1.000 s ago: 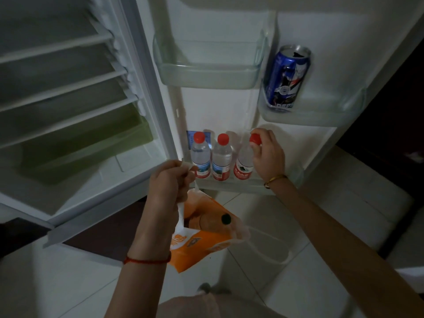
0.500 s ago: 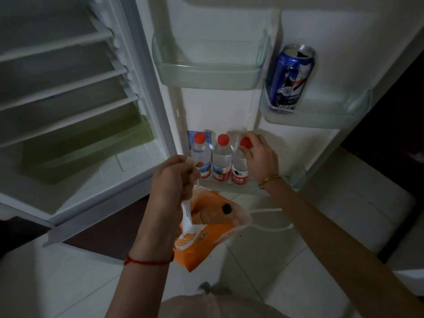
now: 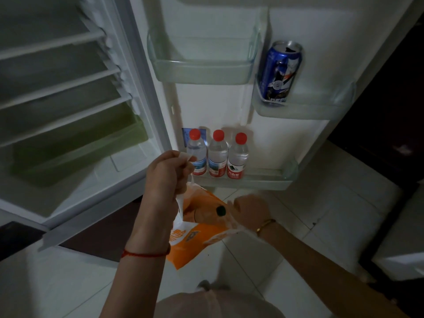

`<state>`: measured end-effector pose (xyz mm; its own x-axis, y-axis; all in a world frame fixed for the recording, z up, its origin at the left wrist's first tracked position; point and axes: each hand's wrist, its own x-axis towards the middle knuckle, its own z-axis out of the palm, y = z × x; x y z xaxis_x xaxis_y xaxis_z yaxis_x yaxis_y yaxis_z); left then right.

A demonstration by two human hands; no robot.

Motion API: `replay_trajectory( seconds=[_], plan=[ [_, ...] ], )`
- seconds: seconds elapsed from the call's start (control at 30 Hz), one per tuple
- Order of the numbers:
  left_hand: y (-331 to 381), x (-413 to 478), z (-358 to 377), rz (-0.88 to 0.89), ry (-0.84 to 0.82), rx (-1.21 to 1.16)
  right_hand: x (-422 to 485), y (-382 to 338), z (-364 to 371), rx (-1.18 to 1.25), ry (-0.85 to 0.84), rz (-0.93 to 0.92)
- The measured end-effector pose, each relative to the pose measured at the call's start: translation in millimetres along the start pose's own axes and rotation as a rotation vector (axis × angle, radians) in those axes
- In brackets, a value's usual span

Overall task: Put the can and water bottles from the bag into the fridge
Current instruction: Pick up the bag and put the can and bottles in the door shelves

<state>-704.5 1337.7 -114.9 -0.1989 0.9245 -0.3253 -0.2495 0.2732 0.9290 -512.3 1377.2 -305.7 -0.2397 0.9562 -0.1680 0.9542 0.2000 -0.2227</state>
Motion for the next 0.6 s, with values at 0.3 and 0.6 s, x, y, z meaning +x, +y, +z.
replay_trajectory(
  seconds=[0.3, 0.6],
  plan=[
    [2, -13, -11, -0.002, -0.046, 0.017, 20, -24, 60, 0.442, -0.297, 0.497],
    [5, -15, -20, 0.002, -0.096, 0.026, 63, -15, 114, 0.893, -0.274, 0.786]
  ],
)
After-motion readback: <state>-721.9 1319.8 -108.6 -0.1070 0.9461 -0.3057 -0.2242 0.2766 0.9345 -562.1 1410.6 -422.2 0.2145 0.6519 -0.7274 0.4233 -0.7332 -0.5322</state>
